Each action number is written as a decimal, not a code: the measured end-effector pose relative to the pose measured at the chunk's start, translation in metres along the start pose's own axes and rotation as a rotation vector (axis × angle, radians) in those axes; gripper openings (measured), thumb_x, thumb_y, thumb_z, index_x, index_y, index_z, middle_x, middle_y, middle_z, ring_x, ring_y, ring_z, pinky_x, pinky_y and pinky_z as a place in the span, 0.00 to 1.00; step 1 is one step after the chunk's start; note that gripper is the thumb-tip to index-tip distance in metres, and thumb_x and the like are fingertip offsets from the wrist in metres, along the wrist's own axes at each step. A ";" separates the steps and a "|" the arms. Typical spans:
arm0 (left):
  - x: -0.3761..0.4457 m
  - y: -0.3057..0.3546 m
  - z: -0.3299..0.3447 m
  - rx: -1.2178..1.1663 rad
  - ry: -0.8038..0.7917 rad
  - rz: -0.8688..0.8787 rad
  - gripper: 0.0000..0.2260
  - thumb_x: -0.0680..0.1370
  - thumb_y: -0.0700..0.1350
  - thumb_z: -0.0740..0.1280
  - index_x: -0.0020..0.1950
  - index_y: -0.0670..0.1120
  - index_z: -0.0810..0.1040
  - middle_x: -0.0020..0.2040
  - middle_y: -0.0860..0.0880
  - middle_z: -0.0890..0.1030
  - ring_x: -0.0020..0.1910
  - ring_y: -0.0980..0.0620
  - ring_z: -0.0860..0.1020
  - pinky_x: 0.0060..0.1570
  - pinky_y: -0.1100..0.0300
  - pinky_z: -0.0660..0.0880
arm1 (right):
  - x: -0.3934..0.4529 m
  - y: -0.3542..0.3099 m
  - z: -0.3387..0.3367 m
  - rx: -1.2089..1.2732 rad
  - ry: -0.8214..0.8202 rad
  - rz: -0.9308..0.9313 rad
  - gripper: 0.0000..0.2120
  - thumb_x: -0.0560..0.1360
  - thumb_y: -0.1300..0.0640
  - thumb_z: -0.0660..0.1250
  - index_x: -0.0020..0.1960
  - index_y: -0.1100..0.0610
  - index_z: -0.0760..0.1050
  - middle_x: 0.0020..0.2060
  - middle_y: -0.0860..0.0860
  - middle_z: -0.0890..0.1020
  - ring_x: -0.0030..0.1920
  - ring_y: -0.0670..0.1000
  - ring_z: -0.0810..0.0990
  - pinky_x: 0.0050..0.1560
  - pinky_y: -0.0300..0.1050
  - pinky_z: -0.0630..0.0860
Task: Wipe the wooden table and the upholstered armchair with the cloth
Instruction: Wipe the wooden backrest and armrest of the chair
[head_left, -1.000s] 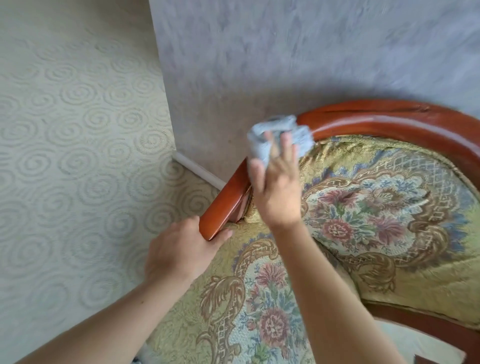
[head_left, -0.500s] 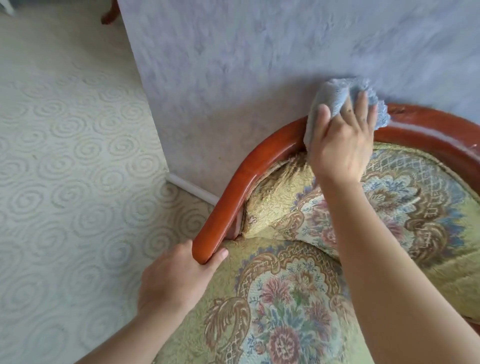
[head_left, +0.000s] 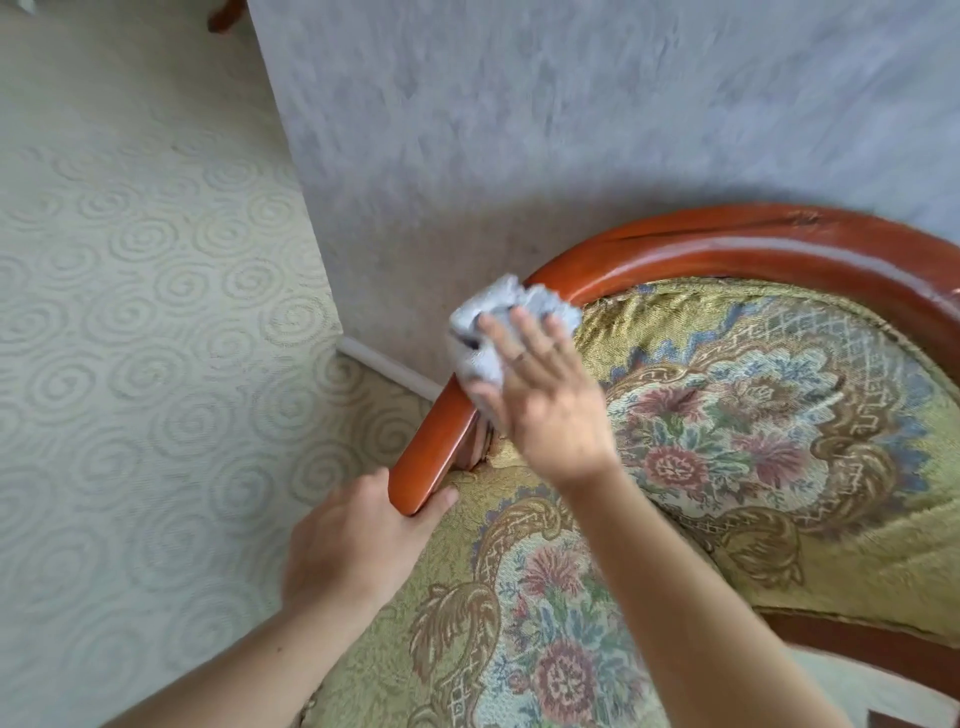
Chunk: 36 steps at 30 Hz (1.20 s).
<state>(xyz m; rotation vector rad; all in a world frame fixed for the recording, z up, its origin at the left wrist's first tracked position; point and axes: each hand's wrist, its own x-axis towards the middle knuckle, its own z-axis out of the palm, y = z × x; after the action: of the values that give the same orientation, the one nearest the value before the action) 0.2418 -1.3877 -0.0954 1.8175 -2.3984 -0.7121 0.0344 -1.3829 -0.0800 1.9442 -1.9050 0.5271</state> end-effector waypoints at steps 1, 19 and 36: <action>-0.001 0.000 -0.001 -0.016 -0.009 0.012 0.30 0.68 0.80 0.53 0.39 0.55 0.74 0.23 0.55 0.76 0.19 0.59 0.73 0.17 0.67 0.61 | 0.011 0.018 -0.006 -0.074 0.043 0.012 0.22 0.84 0.50 0.57 0.66 0.65 0.76 0.68 0.56 0.77 0.70 0.62 0.72 0.69 0.63 0.70; -0.001 0.004 -0.004 -0.003 -0.008 -0.009 0.27 0.69 0.79 0.56 0.38 0.55 0.71 0.25 0.55 0.74 0.21 0.62 0.70 0.20 0.66 0.59 | 0.017 0.021 0.004 -0.122 0.072 -0.102 0.21 0.82 0.46 0.63 0.62 0.62 0.81 0.65 0.51 0.80 0.70 0.55 0.74 0.70 0.57 0.71; 0.004 -0.002 0.001 -0.005 -0.082 -0.047 0.29 0.68 0.80 0.56 0.39 0.54 0.74 0.29 0.55 0.78 0.30 0.53 0.80 0.33 0.58 0.78 | 0.006 0.004 0.012 0.011 0.004 -0.267 0.21 0.81 0.46 0.65 0.61 0.63 0.80 0.64 0.55 0.80 0.68 0.57 0.76 0.67 0.58 0.73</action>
<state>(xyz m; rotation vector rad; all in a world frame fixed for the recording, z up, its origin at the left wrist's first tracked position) 0.2420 -1.3910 -0.0977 1.8850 -2.4078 -0.8114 0.0303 -1.3938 -0.0874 2.1577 -1.6064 0.4626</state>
